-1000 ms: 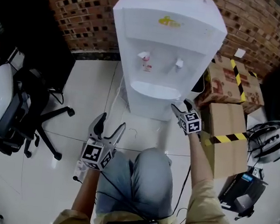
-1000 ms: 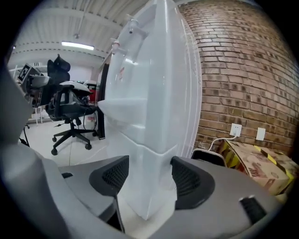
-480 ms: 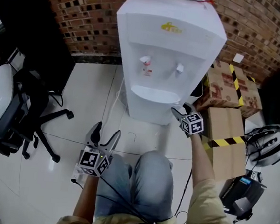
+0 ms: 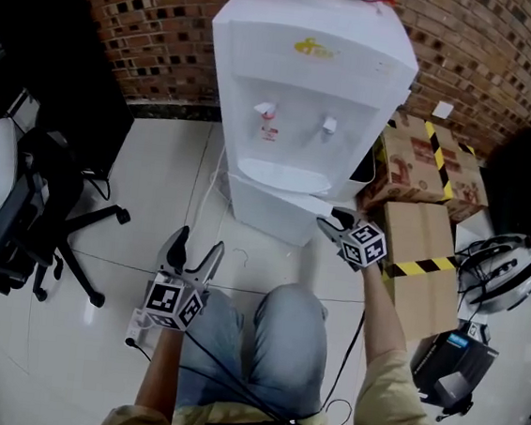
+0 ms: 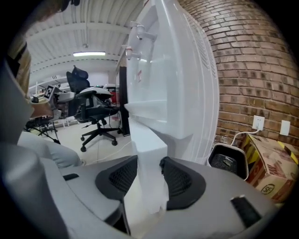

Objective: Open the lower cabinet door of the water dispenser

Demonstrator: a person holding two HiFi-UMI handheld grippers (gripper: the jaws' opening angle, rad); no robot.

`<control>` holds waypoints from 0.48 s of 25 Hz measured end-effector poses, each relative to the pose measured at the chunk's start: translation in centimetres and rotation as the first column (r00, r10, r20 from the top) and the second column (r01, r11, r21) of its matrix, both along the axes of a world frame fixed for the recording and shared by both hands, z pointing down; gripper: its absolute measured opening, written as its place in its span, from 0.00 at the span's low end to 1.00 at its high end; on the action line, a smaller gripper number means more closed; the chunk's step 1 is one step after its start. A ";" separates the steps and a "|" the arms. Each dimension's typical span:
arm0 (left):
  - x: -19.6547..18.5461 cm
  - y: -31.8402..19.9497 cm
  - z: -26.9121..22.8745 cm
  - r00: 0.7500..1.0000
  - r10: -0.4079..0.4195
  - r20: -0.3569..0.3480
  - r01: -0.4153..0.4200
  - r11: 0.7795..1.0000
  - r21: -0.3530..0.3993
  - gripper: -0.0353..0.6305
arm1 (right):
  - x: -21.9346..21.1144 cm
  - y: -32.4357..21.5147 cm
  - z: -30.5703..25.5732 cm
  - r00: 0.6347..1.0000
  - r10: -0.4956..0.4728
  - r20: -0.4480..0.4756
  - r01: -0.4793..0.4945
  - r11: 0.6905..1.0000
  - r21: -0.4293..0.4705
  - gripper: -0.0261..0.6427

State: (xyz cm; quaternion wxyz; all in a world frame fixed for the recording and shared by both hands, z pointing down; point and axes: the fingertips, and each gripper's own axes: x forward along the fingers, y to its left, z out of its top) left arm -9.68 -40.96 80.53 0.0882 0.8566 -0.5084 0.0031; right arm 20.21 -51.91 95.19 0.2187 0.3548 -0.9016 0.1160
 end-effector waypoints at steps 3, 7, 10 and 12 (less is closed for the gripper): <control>0.2 -0.2 0.5 1.000 0.010 0.004 -0.010 1.000 -0.005 0.55 | -0.9 2.2 -0.1 0.997 -0.081 -0.011 0.080 0.997 -0.010 0.31; 0.2 -0.4 1.3 1.000 0.013 0.004 -0.013 1.000 -0.018 0.55 | -2.1 4.6 -0.2 0.987 -0.159 -0.011 0.158 0.987 -0.020 0.29; -0.2 -0.4 1.6 1.000 -0.001 -0.005 0.001 1.000 -0.022 0.55 | -3.7 6.3 -0.2 0.970 -0.241 0.004 0.241 0.969 -0.046 0.31; -0.8 -0.4 1.9 1.000 -0.023 -0.013 0.022 0.999 -0.023 0.55 | -5.7 7.8 -0.2 0.941 -0.337 0.008 0.337 0.940 -0.056 0.34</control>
